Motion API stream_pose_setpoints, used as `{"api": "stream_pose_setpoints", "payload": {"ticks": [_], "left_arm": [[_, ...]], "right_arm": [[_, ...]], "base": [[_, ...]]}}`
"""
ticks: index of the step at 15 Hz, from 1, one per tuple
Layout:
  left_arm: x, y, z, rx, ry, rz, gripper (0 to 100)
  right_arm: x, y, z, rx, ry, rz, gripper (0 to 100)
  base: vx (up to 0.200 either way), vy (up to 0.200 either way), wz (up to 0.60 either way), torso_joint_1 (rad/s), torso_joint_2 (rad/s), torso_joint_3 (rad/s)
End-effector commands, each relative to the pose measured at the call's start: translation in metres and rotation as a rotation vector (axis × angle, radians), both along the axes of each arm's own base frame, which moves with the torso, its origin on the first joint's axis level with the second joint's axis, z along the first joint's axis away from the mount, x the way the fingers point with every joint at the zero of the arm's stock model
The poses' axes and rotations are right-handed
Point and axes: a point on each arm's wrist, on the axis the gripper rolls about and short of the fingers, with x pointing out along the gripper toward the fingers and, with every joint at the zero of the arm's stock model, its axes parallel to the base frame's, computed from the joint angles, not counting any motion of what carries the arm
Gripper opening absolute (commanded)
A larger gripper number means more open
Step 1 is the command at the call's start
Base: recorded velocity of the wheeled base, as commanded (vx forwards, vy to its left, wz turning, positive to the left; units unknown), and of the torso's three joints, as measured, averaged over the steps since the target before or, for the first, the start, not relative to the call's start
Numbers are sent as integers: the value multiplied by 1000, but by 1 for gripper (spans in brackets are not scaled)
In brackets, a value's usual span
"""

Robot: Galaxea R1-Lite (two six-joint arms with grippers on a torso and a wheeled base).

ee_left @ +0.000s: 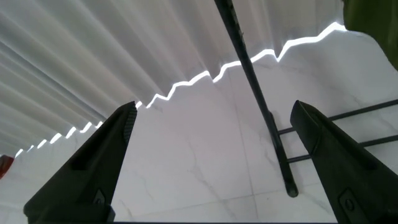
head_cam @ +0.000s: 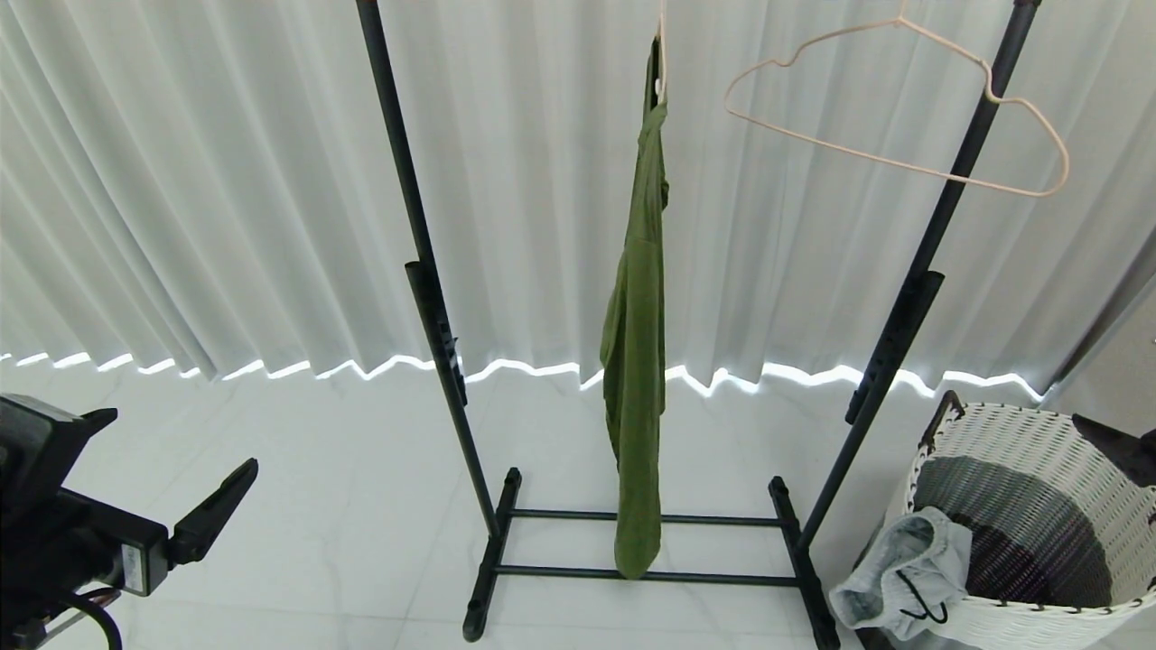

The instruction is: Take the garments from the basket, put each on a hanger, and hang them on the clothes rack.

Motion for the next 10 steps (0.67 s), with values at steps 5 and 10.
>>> {"api": "stream_pose_setpoints", "payload": {"ticks": [5,10], "left_arm": [[1,0,-1,2,6,1,100],[-2,0,-5,34,15,-3,100]], "right_arm": [[3,1,-6,-9,25,3,100],[2,1,-12,-27,48,7,100]], "base": [[0,0,0,-53,322,267],[0,0,0,-1,11,9]]}}
